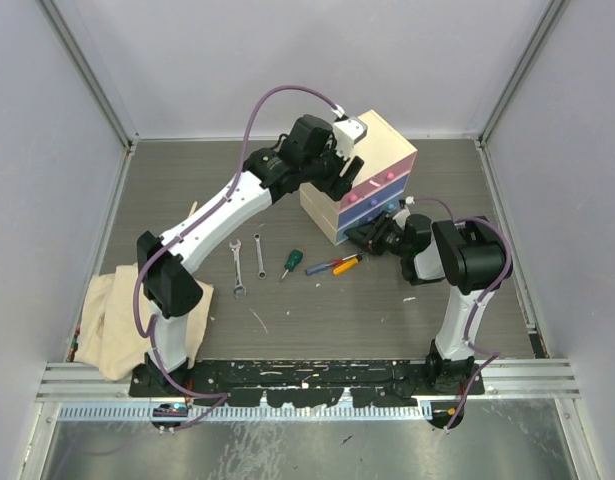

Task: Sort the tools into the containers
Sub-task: Open the drawer in the storage box.

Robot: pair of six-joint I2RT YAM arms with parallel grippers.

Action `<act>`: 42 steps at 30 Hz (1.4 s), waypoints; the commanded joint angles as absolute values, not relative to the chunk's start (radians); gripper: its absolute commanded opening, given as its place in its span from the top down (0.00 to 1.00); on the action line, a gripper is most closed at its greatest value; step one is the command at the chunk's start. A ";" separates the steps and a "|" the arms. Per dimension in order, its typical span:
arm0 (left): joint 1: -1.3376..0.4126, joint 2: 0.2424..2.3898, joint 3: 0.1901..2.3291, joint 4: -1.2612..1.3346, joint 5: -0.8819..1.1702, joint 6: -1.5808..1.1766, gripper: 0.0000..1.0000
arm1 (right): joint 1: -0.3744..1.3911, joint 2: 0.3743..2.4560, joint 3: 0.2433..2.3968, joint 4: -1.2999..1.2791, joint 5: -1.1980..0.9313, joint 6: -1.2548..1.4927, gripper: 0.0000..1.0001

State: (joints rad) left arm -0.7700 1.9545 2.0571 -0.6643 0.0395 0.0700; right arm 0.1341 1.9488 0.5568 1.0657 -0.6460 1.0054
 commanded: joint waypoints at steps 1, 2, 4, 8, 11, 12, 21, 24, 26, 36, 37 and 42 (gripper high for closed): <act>-0.765 1.959 2.087 -0.663 0.028 0.086 0.30 | 0.142 1.953 0.592 1.124 -0.671 0.992 0.59; -0.765 1.960 2.088 -0.663 0.028 0.086 0.30 | 0.143 1.955 0.596 1.127 -0.675 0.995 0.59; -0.765 1.961 2.090 -0.665 0.029 0.087 0.30 | 0.147 1.960 0.602 1.135 -0.683 0.997 0.57; -0.764 1.963 2.090 -0.666 0.028 0.087 0.30 | 0.156 1.967 0.606 1.136 -0.678 0.998 0.56; -0.765 1.965 2.091 -0.666 0.028 0.087 0.31 | 0.160 1.980 0.604 1.155 -0.676 1.010 0.59; -0.765 1.964 2.090 -0.666 0.028 0.089 0.31 | 0.161 1.983 0.602 1.165 -0.673 1.015 0.61; -0.761 1.965 2.080 -0.666 0.024 0.089 0.31 | 0.161 1.950 0.568 1.166 -0.638 0.976 0.68; -0.759 1.965 2.079 -0.664 0.025 0.089 0.31 | 0.161 1.944 0.567 1.164 -0.634 0.964 0.63; -0.759 1.964 2.079 -0.667 0.027 0.089 0.31 | 0.160 1.946 0.569 1.167 -0.631 0.964 0.62; -0.757 1.960 2.079 -0.666 0.027 0.088 0.32 | 0.161 1.940 0.563 1.210 -0.617 0.974 0.69; -0.758 1.962 2.079 -0.668 0.028 0.088 0.32 | 0.160 1.940 0.562 1.212 -0.619 0.973 0.71; -0.757 1.965 2.082 -0.667 0.028 0.088 0.32 | 0.161 1.932 0.555 1.216 -0.621 0.954 0.79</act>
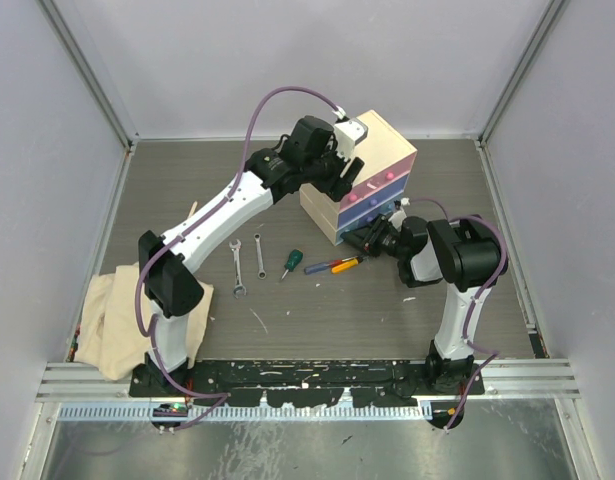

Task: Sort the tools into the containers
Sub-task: Open the drawer in the storage box.

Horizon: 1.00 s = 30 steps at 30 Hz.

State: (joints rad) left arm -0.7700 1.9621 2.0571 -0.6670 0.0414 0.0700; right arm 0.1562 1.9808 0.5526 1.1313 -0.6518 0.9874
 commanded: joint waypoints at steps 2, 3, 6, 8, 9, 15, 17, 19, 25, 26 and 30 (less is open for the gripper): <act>-0.757 1.969 2.085 -0.669 0.025 0.087 0.32 | 0.161 1.923 0.545 1.209 -0.620 0.942 0.80; -0.757 1.971 2.087 -0.671 0.023 0.087 0.32 | 0.161 1.917 0.537 1.204 -0.621 0.936 0.81; -0.758 1.982 2.097 -0.684 0.007 0.089 0.32 | 0.161 1.895 0.509 1.186 -0.622 0.919 0.81; -0.756 1.992 2.107 -0.694 -0.013 0.089 0.31 | 0.161 1.885 0.487 1.182 -0.631 0.913 0.81; -0.758 1.996 2.112 -0.699 -0.024 0.089 0.31 | 0.160 1.882 0.477 1.181 -0.637 0.909 0.81; -0.751 2.013 2.121 -0.712 -0.045 0.088 0.31 | 0.158 1.876 0.405 1.183 -0.645 0.881 0.82; -0.749 2.012 2.119 -0.712 -0.046 0.087 0.31 | 0.157 1.872 0.386 1.188 -0.652 0.881 0.82; -0.747 2.010 2.118 -0.712 -0.046 0.088 0.31 | 0.158 1.864 0.362 1.195 -0.650 0.881 0.82; -0.745 2.007 2.114 -0.709 -0.039 0.089 0.31 | 0.155 1.812 0.309 1.204 -0.643 0.867 0.75; -0.745 2.008 2.114 -0.709 -0.039 0.089 0.31 | 0.154 1.798 0.312 1.190 -0.640 0.856 0.72; -0.745 2.004 2.109 -0.710 -0.038 0.089 0.30 | 0.155 1.707 0.324 1.089 -0.591 0.772 0.66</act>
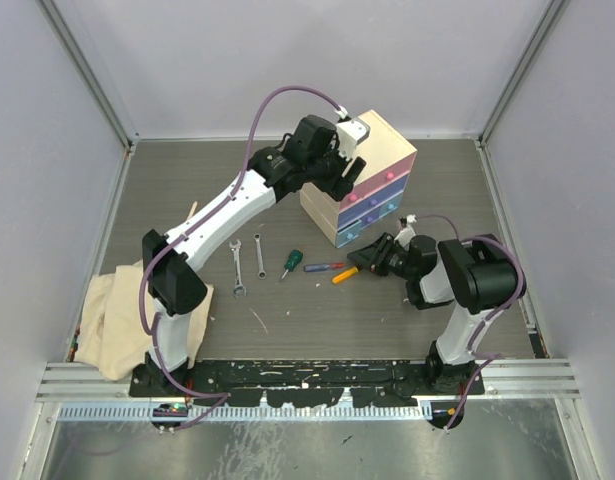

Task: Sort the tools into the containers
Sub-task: Open the drawer in the storage box.

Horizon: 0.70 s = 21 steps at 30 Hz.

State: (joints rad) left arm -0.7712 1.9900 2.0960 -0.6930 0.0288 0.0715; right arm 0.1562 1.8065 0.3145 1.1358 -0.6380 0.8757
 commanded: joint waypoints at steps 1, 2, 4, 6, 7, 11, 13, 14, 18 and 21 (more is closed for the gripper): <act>-0.746 2.002 2.104 -0.709 -0.035 0.089 0.30 | 0.156 1.660 0.324 1.059 -0.557 0.750 0.65; -0.745 2.000 2.102 -0.707 -0.033 0.089 0.30 | 0.159 1.638 0.326 1.029 -0.530 0.724 0.64; -0.745 1.999 2.102 -0.704 -0.028 0.087 0.30 | 0.171 1.555 0.339 0.953 -0.461 0.661 0.61; -0.745 2.001 2.110 -0.708 -0.022 0.083 0.30 | 0.198 1.496 0.350 0.875 -0.362 0.596 0.59; -0.744 2.002 2.112 -0.710 -0.017 0.082 0.30 | 0.211 1.477 0.352 0.865 -0.320 0.566 0.59; -0.745 1.997 2.109 -0.710 -0.012 0.080 0.30 | 0.229 1.448 0.356 0.838 -0.241 0.510 0.58; -0.746 1.993 2.104 -0.707 -0.014 0.081 0.30 | 0.231 1.437 0.360 0.802 -0.207 0.524 0.56; -0.745 1.991 2.102 -0.707 -0.013 0.081 0.30 | 0.232 1.429 0.362 0.782 -0.194 0.543 0.55; -0.745 1.981 2.087 -0.699 -0.006 0.077 0.30 | 0.237 1.400 0.366 0.750 -0.162 0.639 0.47; -0.746 1.970 2.063 -0.688 -0.002 0.073 0.30 | 0.250 1.394 0.358 0.770 -0.155 0.756 0.42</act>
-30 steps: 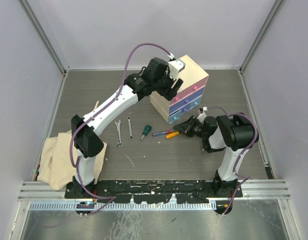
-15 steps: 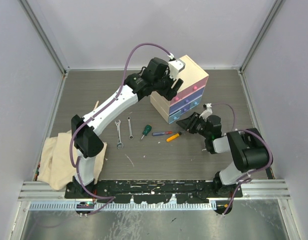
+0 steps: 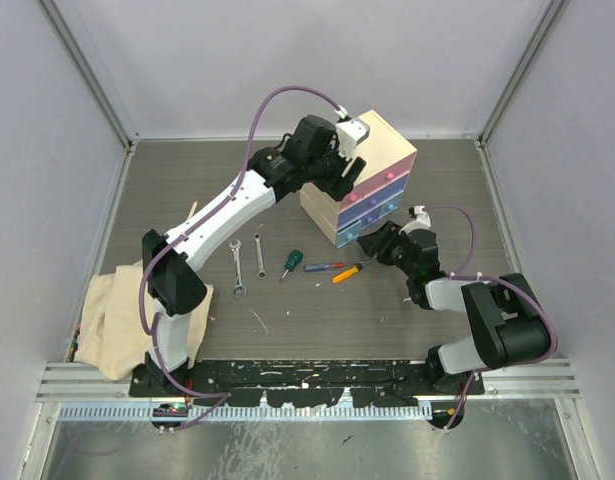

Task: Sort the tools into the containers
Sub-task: Open the drawer in the storage box.

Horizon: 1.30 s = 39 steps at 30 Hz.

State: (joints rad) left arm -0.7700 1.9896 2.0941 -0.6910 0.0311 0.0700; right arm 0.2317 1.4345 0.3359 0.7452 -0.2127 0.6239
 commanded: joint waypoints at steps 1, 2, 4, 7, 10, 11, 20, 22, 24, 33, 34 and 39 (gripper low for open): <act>-0.745 1.968 2.057 -0.686 -0.002 0.071 0.30 | 0.253 1.399 0.361 0.770 -0.158 0.799 0.40; -0.745 1.965 2.049 -0.683 -0.004 0.072 0.30 | 0.256 1.404 0.367 0.768 -0.163 0.823 0.38; -0.745 1.959 2.035 -0.679 -0.006 0.073 0.30 | 0.262 1.402 0.384 0.751 -0.152 0.853 0.36; -0.745 1.953 2.020 -0.673 -0.006 0.074 0.30 | 0.263 1.384 0.417 0.699 -0.129 0.870 0.31; -0.745 1.949 2.016 -0.669 -0.006 0.074 0.30 | 0.263 1.366 0.457 0.629 -0.110 0.875 0.27; -0.745 1.947 2.014 -0.668 -0.006 0.075 0.30 | 0.264 1.364 0.474 0.584 -0.102 0.875 0.27; -0.745 1.946 1.999 -0.661 -0.001 0.074 0.30 | 0.277 1.397 0.567 0.413 -0.031 0.879 0.28; -0.745 1.945 1.995 -0.659 -0.002 0.074 0.30 | 0.279 1.405 0.578 0.409 -0.034 0.880 0.29; -0.746 1.946 1.993 -0.659 -0.001 0.074 0.30 | 0.281 1.412 0.587 0.408 -0.036 0.880 0.29; -0.745 1.948 1.991 -0.658 0.001 0.077 0.31 | 0.286 1.453 0.627 0.396 -0.049 0.880 0.30; -0.745 1.947 1.991 -0.657 0.001 0.078 0.31 | 0.286 1.460 0.629 0.393 -0.048 0.882 0.30; -0.745 1.947 1.982 -0.654 0.003 0.078 0.31 | 0.292 1.489 0.638 0.391 -0.039 0.890 0.31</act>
